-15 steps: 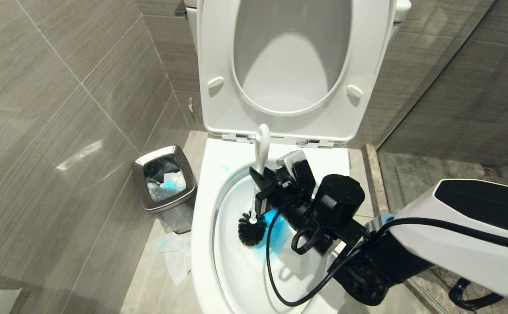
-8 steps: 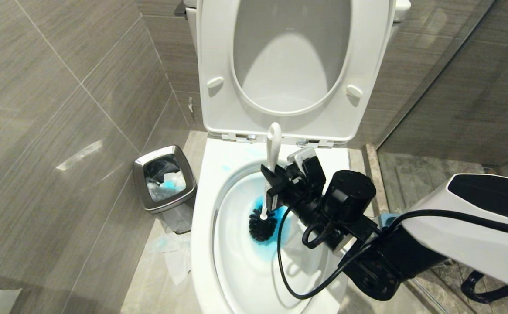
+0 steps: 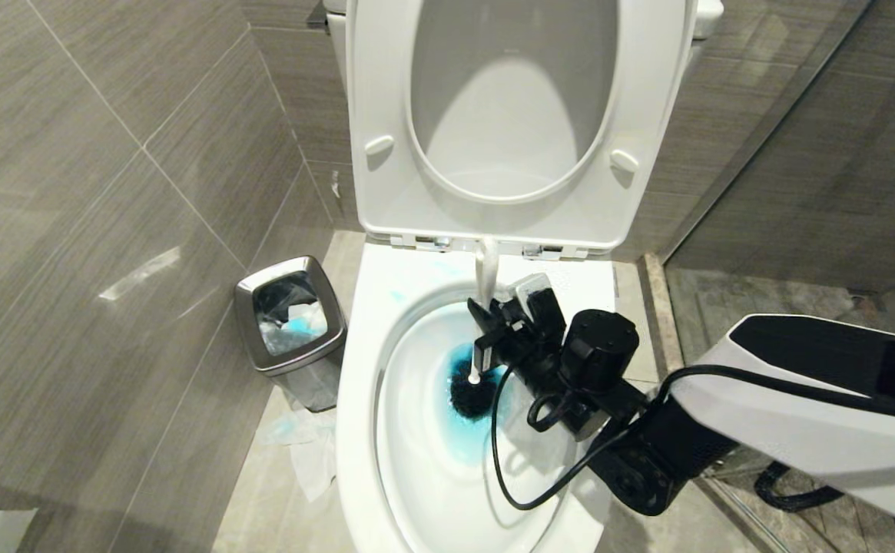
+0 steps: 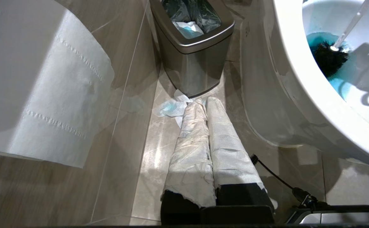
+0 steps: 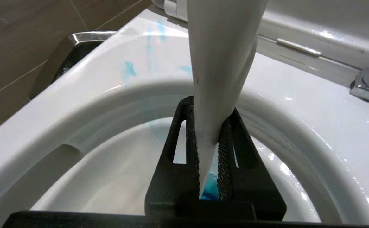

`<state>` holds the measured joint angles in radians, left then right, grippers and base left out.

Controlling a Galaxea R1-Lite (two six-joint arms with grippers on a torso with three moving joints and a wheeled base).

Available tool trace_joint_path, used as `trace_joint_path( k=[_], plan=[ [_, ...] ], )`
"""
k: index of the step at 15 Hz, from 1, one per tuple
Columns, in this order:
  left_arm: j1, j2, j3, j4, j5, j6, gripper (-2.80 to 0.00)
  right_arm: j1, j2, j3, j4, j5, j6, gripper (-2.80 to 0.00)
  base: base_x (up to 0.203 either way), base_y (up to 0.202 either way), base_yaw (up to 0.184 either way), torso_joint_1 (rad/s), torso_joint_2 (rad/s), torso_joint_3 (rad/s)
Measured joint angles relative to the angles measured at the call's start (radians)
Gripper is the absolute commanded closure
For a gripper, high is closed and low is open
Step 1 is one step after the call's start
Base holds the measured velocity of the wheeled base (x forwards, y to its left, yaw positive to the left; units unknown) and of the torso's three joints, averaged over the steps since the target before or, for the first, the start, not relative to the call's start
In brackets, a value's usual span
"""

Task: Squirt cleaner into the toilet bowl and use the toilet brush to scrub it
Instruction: Scrub the toilet bowl

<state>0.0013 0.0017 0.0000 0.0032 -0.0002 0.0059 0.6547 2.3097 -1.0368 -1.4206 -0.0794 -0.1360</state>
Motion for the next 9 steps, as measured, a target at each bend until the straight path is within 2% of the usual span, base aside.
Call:
trace_joint_path(
  k=[5, 9],
  plan=[
    [0.0, 0.0, 0.0, 0.0, 0.0, 0.0, 0.0, -0.001, 0.084, -0.058, 0.005, -0.003, 0.001, 0.0, 0.0, 0.0, 0.0, 0.0, 0.0, 0.0],
    [0.0, 0.0, 0.0, 0.0, 0.0, 0.0, 0.0, 0.002, 0.018, -0.03, 0.011, -0.004, 0.002, 0.0, 0.0, 0.0, 0.0, 0.0, 0.0, 0.0]
  ],
)
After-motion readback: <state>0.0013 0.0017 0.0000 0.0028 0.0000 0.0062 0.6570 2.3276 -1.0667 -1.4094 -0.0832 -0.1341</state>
